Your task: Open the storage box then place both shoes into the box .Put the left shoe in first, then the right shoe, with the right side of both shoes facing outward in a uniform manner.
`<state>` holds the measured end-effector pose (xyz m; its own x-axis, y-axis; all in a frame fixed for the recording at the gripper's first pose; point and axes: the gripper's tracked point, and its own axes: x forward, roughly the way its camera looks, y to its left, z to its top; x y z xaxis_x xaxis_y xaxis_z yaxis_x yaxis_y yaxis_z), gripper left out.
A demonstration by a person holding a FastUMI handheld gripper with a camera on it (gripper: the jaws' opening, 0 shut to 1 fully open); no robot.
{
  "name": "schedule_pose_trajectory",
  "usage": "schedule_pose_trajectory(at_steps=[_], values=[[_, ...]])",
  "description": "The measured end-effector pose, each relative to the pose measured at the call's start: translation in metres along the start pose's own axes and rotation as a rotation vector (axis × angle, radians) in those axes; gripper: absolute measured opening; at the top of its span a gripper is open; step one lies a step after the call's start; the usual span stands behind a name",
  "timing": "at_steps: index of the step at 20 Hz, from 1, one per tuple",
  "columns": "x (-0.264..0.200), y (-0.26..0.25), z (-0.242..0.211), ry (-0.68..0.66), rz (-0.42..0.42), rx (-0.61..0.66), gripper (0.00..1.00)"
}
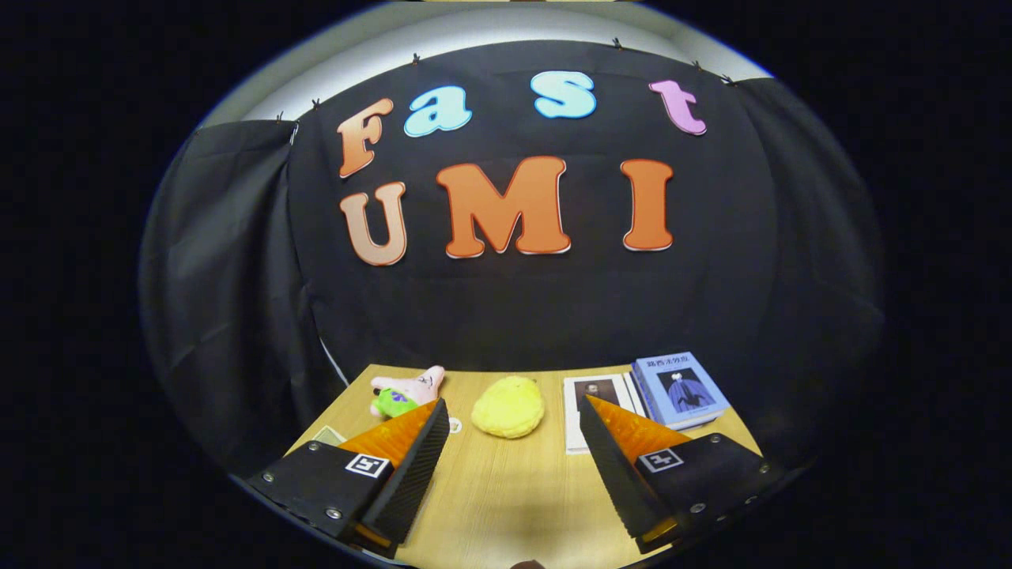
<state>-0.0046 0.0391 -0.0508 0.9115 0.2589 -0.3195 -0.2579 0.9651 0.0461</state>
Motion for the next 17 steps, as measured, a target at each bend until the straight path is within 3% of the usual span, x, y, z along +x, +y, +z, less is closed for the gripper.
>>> schedule_pose_trajectory(at_steps=[10, 17], values=[[-0.011, -0.024, 0.066, -0.264, 0.022, -0.058, 0.98], [-0.013, -0.012, 0.074, -0.322, 0.04, -0.132, 0.98]])
